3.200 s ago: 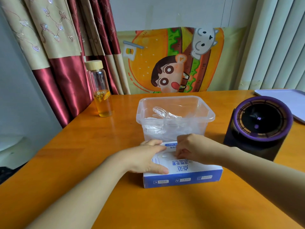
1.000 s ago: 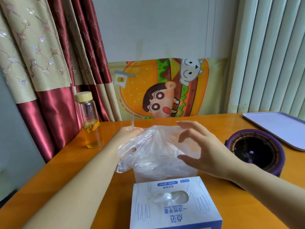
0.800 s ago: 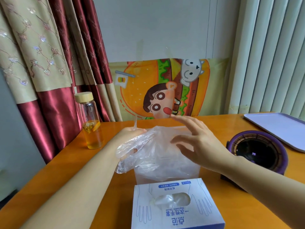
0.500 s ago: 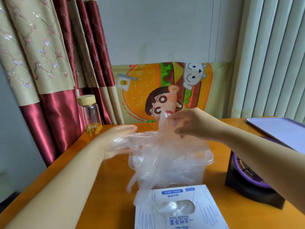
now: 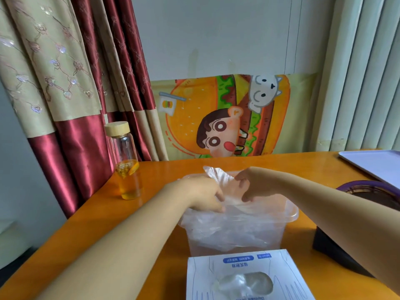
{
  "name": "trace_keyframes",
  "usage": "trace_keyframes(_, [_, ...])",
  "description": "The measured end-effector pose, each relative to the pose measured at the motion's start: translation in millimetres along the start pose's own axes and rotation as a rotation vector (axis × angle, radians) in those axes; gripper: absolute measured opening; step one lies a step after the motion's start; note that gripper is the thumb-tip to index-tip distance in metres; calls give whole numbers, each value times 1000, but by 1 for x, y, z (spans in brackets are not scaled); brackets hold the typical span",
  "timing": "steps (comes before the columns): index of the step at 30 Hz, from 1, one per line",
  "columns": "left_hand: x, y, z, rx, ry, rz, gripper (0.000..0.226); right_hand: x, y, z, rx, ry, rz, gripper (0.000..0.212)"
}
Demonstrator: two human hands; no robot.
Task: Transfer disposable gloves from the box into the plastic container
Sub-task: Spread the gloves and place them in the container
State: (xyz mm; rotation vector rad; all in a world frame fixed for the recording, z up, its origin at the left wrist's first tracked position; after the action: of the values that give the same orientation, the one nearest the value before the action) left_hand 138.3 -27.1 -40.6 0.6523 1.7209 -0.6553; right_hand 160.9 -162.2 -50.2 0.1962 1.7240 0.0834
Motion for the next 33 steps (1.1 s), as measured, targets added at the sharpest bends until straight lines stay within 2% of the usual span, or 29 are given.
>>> trace_keyframes(4, [16, 7, 20, -28, 224, 66, 43, 12, -5, 11, 35, -78, -282, 76])
trace_keyframes(7, [28, 9, 33, -23, 311, 121, 45, 16, -8, 5, 35, -94, -455, 76])
trace_keyframes(10, [44, 12, 45, -38, 375, 118, 45, 9, 0, -7, -48, -284, -631, 64])
trace_keyframes(12, [52, 12, 49, -60, 422, 112, 49, 8, 8, -9, -132, -368, -644, 54])
trace_keyframes(14, [55, 11, 49, -94, 449, 104, 54, 16, 10, -5, -161, -253, -594, 49])
trace_keyframes(17, [62, 10, 51, -69, 499, 162, 40, 46, 0, 5, -88, 144, -546, 48])
trace_keyframes(20, [65, 8, 48, -78, 515, 144, 44, 62, -8, 11, -78, 266, -562, 41])
trace_keyframes(22, [60, 6, 46, -48, 500, 116, 50, 58, -9, 8, -73, 256, -499, 42])
trace_keyframes(24, [47, 4, 42, -50, 446, 104, 54, 43, -6, -3, -78, 223, -398, 51])
trace_keyframes(27, [24, 7, 34, -61, 314, 48, 49, 17, -1, -18, -114, 98, -240, 60])
trace_keyframes(31, [-1, 9, 13, -4, 34, -177, 34, -13, 6, -51, -226, -142, 0, 36])
trace_keyframes(33, [-9, 12, -1, 29, -126, -335, 29, -19, 13, -77, -305, -206, 71, 25])
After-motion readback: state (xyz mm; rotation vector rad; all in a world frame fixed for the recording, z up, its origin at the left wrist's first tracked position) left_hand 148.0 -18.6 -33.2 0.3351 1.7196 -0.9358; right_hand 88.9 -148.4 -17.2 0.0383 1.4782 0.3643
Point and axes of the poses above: each hand's wrist, its own z-axis towards the middle knuckle, its own x-axis out of the palm, y = z × x, the point moved 6 cm from there along z, towards the middle knuckle, and after that the axes turned 13 degrees about x, right-handed, at the moved point
